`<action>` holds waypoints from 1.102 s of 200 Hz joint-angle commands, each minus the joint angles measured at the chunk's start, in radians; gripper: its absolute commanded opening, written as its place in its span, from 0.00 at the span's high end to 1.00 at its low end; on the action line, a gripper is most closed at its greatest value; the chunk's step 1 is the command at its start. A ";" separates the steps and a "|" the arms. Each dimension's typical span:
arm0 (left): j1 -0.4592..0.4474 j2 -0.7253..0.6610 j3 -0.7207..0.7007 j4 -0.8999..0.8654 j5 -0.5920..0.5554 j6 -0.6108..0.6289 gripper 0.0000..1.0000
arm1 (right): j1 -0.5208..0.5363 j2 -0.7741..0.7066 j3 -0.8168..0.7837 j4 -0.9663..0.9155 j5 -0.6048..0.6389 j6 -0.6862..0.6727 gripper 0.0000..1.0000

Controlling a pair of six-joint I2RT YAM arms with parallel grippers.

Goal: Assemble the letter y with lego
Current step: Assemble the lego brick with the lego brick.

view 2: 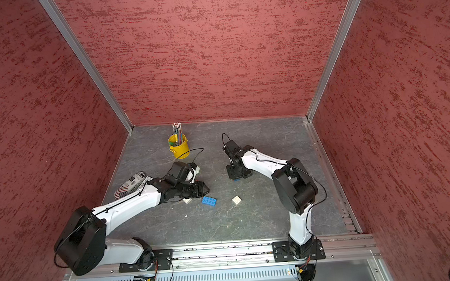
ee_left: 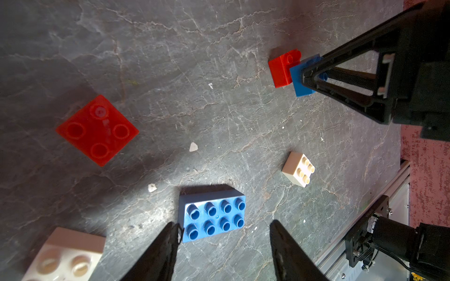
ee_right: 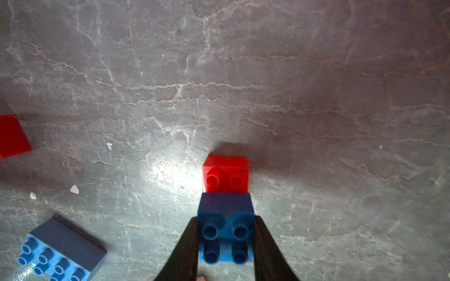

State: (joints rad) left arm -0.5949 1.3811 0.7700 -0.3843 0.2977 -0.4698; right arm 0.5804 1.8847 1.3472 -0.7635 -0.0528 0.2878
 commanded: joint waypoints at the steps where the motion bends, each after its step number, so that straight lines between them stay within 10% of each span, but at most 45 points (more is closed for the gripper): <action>1: 0.006 -0.009 -0.017 0.010 0.000 0.019 0.38 | -0.001 0.034 0.006 -0.010 -0.033 -0.007 0.71; 220: 0.006 -0.005 -0.011 0.010 -0.008 0.016 0.38 | 0.007 0.147 0.079 -0.144 0.115 -0.008 0.72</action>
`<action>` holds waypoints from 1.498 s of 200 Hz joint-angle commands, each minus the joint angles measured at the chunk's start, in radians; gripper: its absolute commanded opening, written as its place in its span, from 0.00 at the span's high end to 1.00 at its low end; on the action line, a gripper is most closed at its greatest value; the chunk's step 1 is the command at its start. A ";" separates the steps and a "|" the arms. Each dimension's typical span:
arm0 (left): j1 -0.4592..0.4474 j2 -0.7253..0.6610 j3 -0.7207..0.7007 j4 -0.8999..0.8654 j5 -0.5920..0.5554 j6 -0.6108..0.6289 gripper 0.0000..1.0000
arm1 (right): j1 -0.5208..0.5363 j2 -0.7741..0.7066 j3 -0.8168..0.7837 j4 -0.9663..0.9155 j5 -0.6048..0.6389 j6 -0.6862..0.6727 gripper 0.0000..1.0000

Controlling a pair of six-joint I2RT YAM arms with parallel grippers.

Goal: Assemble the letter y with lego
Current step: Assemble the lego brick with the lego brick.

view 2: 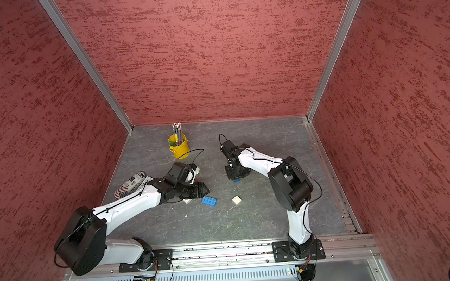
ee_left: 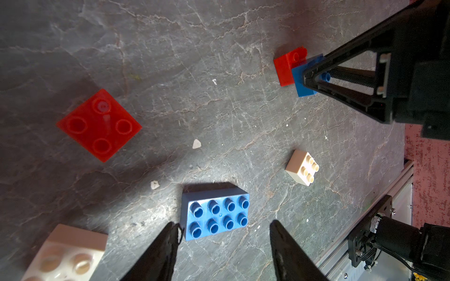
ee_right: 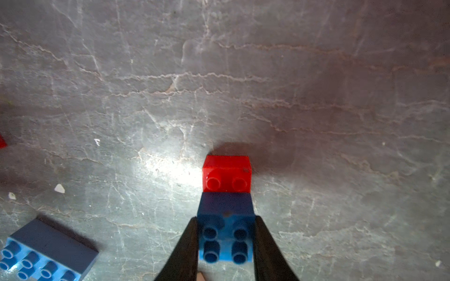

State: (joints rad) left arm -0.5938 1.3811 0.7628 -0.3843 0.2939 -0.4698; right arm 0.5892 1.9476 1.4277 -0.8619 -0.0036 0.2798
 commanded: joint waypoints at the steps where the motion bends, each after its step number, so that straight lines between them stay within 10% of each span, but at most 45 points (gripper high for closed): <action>1: 0.005 -0.005 -0.004 0.009 -0.004 0.016 0.38 | -0.002 0.086 -0.001 -0.047 0.066 0.000 0.72; 158: 0.017 -0.004 0.012 -0.005 -0.006 0.034 0.38 | 0.006 0.179 0.252 -0.093 0.053 -0.031 0.71; 223: 0.017 -0.006 0.005 -0.003 -0.010 0.024 0.38 | 0.005 0.204 0.320 -0.115 0.088 -0.029 0.45; 299: 0.017 0.005 0.019 -0.048 0.027 0.018 0.38 | 0.006 0.007 0.198 -0.081 0.134 0.036 0.40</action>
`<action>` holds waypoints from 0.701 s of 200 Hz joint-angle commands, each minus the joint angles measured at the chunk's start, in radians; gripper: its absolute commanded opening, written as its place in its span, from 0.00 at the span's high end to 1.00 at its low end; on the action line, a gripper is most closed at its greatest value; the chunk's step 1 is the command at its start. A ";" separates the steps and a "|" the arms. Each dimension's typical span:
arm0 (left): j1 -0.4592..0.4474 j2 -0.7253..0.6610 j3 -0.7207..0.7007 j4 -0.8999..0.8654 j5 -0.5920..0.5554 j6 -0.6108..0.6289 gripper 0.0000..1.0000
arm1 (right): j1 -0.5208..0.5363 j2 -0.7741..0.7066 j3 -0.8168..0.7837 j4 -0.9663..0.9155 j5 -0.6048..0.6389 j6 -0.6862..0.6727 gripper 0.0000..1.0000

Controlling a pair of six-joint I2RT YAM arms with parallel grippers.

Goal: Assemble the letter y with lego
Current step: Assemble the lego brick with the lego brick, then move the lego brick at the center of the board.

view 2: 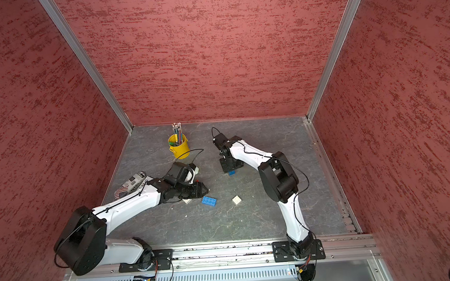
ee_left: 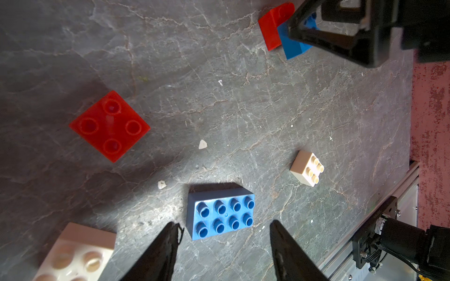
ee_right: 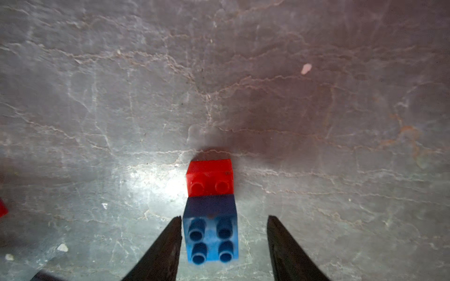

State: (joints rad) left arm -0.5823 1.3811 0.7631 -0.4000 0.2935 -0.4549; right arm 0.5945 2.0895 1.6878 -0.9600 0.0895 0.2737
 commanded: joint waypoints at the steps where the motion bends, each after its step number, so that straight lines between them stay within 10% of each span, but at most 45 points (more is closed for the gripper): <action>1: 0.006 0.006 0.018 -0.034 0.028 0.002 0.37 | 0.001 -0.139 -0.067 0.018 0.040 0.044 0.40; 140: -0.049 0.161 0.046 -0.008 0.133 -0.028 0.37 | 0.005 -0.524 -0.682 0.315 -0.237 0.192 0.41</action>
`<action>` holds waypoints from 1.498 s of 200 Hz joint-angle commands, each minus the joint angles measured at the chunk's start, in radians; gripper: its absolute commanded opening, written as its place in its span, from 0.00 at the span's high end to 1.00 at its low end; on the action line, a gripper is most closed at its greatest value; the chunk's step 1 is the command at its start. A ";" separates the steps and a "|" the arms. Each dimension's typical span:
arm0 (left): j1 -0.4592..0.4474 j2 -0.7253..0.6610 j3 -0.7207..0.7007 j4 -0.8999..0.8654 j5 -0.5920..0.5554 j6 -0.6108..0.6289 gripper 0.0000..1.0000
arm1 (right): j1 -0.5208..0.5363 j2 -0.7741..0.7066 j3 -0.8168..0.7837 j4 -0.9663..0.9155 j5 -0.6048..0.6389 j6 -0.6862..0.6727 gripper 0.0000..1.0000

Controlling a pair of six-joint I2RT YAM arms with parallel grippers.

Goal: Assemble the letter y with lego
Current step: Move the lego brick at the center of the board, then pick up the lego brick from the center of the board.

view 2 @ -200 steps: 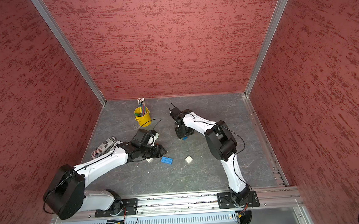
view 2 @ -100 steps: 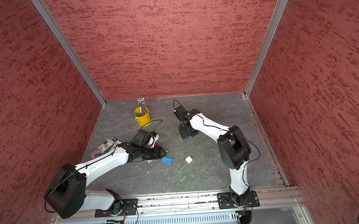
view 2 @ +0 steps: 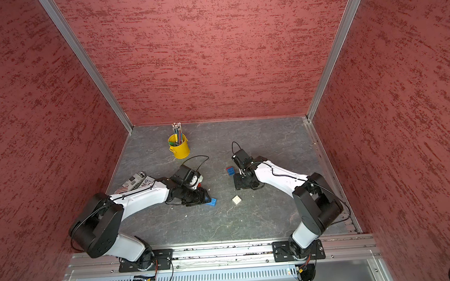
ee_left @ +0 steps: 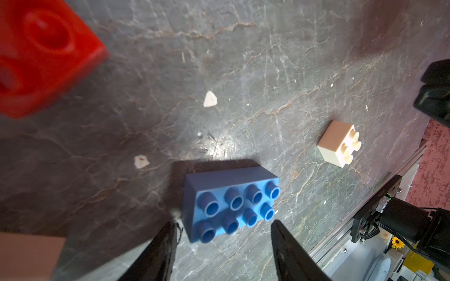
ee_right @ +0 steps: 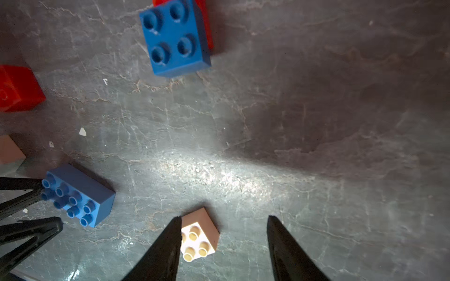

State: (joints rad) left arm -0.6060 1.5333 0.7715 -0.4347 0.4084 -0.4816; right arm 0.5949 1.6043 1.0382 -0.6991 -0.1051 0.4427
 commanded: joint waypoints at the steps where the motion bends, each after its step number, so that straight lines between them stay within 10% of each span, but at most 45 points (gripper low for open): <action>1: -0.026 0.009 0.039 0.027 0.018 -0.002 0.37 | 0.005 -0.040 -0.035 0.054 -0.044 0.024 0.41; 115: -0.136 0.138 0.178 -0.009 0.023 0.020 0.38 | 0.026 -0.103 -0.120 0.052 -0.131 -0.040 0.41; 200: -0.074 -0.030 0.060 0.012 -0.028 -0.024 0.37 | 0.136 0.004 -0.073 0.026 -0.028 -0.066 0.39; 299: -0.022 -0.129 -0.034 0.021 -0.025 -0.029 0.37 | 0.207 0.119 0.009 -0.014 0.057 -0.043 0.61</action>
State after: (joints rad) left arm -0.6388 1.4334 0.7513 -0.4259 0.3859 -0.5121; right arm 0.7891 1.7054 1.0130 -0.6865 -0.0952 0.3870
